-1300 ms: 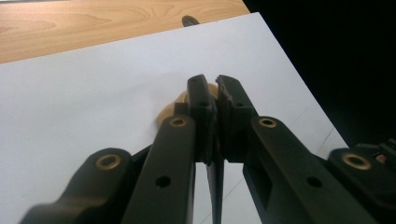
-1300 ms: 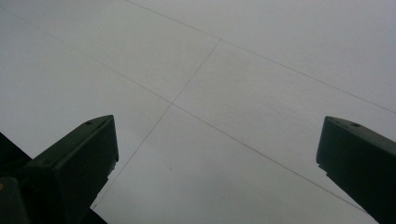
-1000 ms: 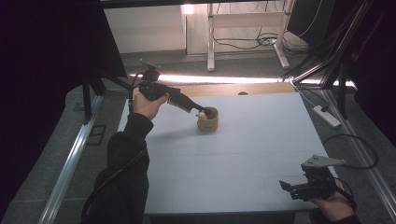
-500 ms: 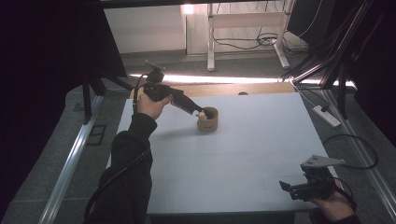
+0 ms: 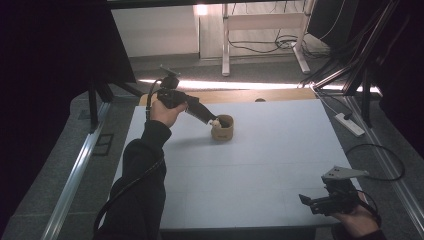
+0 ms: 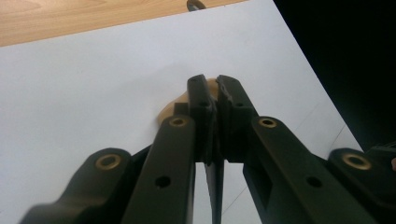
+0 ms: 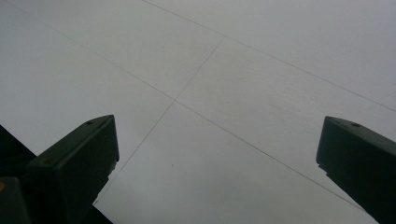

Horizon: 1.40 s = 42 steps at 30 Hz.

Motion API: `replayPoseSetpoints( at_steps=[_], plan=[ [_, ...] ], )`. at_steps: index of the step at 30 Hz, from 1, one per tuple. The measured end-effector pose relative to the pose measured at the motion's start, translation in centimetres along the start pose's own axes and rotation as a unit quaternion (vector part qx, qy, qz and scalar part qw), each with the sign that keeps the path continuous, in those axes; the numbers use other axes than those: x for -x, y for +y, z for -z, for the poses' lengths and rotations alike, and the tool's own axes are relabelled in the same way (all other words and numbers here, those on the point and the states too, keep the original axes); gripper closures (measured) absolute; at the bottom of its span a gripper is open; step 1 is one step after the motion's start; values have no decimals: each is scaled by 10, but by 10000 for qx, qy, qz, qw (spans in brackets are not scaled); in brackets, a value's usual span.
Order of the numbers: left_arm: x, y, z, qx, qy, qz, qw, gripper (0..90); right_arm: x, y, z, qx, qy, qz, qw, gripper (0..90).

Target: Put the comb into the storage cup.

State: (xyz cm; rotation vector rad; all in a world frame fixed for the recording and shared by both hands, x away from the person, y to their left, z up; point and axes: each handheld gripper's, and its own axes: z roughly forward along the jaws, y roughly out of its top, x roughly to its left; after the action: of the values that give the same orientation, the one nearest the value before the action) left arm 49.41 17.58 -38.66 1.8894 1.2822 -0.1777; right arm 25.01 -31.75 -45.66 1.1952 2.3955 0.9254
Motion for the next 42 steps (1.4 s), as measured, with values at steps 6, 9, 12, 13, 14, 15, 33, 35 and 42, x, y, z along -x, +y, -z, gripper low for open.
replayPoseSetpoints(
  at_steps=[6,9,12,13,14,15,33,35,42],
  plan=[
    [1,1,-4,3,-6,10,10000,834,0,0,0,-11,3,7,10000,0],
    [1,2,-4,-5,-11,7,10000,834,0,0,0,-17,8,8,10000,0],
    [-1,2,-5,14,-8,-4,10000,832,0,0,-1,-34,16,22,10000,0],
    [-1,2,-5,47,-19,14,10000,831,0,0,-1,-42,17,28,10000,0],
    [-2,1,-5,68,-32,23,10000,829,0,0,-1,-46,16,31,10000,0],
    [-2,1,-5,89,-29,22,10000,828,-1,0,-1,-46,14,33,10000,0],
    [3,-2,-16,155,182,-344,9991,714,-1,0,-1,-74,34,50,10000,0],
    [4,-2,-16,184,218,-410,9988,689,-1,0,-1,-78,37,55,9999,0],
    [6,-4,-14,311,420,-648,9965,604,-1,1,-2,-93,41,62,9999,0]
  ],
)
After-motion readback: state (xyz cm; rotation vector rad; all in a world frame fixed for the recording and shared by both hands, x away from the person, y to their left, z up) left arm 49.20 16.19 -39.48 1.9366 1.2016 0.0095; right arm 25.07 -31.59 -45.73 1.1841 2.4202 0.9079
